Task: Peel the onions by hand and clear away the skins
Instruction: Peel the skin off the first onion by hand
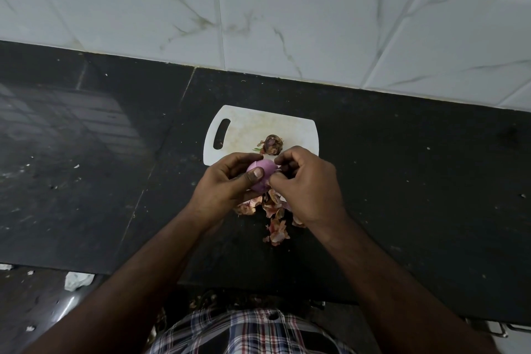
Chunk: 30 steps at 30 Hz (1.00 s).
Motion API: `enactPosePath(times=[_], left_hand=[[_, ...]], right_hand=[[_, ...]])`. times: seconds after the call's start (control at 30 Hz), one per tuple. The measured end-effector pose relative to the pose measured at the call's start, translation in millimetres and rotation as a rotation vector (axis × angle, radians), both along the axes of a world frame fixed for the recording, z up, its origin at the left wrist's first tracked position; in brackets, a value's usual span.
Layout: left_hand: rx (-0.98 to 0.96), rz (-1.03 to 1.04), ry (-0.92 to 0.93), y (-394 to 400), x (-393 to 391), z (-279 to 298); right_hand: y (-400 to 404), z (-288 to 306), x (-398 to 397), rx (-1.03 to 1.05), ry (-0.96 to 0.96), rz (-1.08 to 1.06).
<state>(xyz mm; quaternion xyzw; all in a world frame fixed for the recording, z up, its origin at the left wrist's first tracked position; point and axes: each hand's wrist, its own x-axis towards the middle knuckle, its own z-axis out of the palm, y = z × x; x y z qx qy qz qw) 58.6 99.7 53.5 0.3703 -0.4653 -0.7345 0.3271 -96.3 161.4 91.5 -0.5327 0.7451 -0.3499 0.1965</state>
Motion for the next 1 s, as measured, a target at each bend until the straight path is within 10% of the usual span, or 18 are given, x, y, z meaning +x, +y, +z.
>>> enactPosePath(times=[1.0], left_hand=[[0.016,-0.102,0.028,3.9,12.3,8.7]], right_hand=[[0.0,16.0,-21.4,0.118,-0.061,0.337]])
